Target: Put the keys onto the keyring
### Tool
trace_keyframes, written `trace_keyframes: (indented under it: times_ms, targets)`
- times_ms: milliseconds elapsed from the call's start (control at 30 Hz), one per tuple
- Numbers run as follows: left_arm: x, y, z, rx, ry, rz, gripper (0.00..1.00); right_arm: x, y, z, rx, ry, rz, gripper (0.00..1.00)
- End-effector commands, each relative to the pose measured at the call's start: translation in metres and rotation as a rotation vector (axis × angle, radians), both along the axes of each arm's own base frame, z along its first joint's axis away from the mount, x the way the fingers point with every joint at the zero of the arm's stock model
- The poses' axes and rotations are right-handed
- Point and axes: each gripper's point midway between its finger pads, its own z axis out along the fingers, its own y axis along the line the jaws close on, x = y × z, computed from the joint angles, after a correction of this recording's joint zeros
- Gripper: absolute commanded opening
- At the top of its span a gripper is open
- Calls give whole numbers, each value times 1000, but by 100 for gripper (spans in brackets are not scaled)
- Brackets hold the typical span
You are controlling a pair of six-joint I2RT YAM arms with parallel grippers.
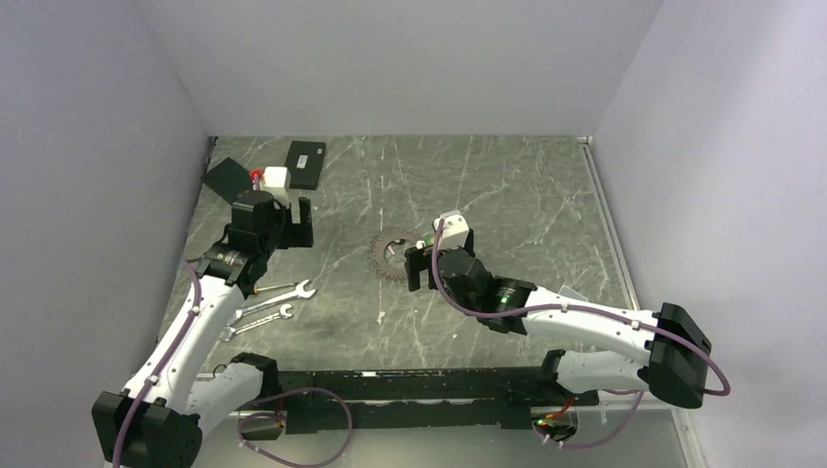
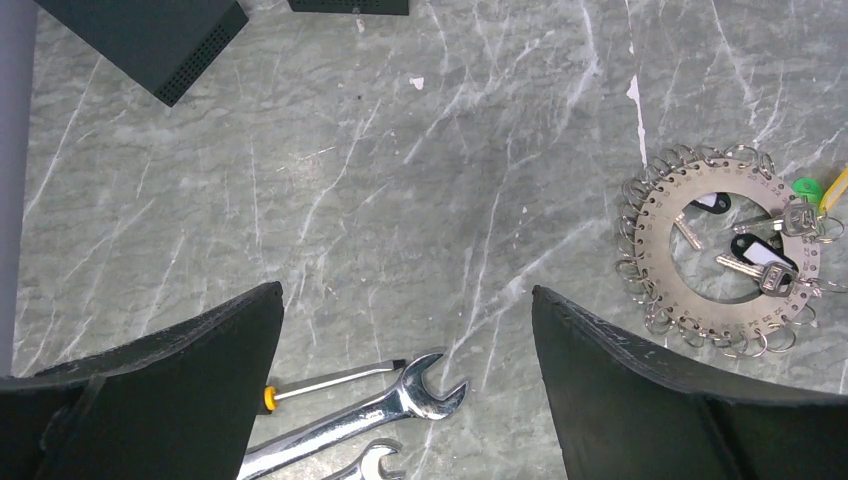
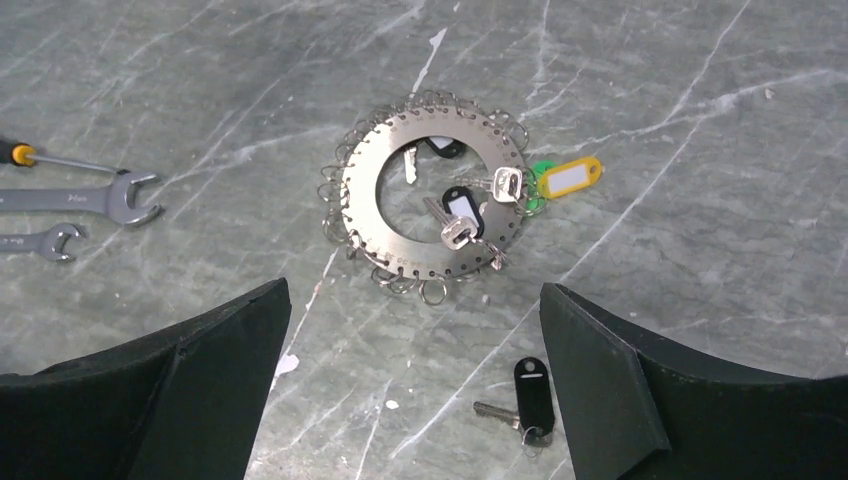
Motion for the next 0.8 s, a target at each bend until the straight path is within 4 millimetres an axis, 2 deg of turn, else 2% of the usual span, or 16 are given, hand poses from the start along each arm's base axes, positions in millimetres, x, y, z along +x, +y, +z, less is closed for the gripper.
trace_keyframes:
  times_ms: [0, 200, 467, 600, 767]
  targets:
    - [4, -5, 21, -31, -68, -15, 99, 9, 3, 27, 44, -52, -24, 100]
    - [3, -3, 22, -26, -70, -4, 100, 11, 5, 29, 31, -52, -25, 100]
    - [2, -5, 21, -26, -69, -21, 100, 8, 0, 12, -41, -3, -35, 100]
    - [1, -10, 21, -33, -65, -48, 99, 1, -16, -19, -78, 116, -115, 99]
    - [1, -15, 20, -41, -59, -79, 99, -18, -41, -69, -75, 305, -213, 90]
